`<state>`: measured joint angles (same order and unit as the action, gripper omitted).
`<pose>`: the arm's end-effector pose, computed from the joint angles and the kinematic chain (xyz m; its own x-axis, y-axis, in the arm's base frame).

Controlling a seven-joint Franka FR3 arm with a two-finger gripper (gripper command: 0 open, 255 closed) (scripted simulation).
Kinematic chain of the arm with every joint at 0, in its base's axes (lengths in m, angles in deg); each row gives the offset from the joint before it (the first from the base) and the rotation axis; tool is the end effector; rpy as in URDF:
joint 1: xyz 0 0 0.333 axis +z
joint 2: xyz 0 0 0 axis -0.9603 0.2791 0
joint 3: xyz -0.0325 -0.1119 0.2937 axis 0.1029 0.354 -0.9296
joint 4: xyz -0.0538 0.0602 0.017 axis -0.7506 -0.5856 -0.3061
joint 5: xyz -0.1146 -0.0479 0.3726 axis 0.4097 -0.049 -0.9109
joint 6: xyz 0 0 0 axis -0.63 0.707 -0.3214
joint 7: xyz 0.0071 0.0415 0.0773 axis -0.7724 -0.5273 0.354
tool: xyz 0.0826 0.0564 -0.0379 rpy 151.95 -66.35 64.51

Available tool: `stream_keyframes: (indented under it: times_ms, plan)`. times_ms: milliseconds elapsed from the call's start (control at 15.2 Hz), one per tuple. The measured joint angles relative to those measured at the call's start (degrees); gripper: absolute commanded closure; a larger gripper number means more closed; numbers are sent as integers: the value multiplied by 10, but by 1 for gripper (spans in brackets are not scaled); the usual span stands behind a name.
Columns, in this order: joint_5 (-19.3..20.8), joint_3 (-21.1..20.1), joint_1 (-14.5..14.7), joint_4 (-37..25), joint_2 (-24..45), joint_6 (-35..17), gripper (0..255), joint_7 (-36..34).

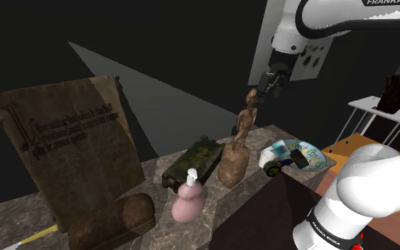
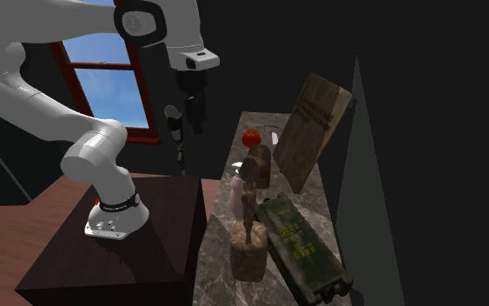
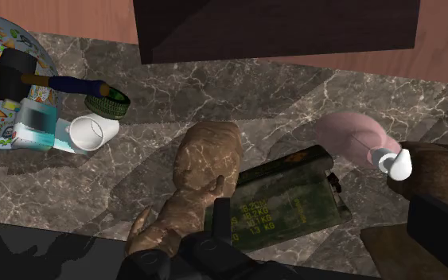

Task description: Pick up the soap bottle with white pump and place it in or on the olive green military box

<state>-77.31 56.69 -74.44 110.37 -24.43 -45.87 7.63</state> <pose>0.3139 -0.0133 0.5696 0.9967 -0.0242 0.0771 -0.0285 -0.9981 0.0552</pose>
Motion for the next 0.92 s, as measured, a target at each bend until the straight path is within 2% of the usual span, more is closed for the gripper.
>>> stream_keyframes:
  times_ms: [132, 330, 924]
  plan:
    - [-2, -3, 2, 8, 0, -9, 0, -3]
    - [-14, -19, 11, 45, 6, -55, 0, -21]
    - [-52, -82, 45, 135, 85, -239, 0, -88]
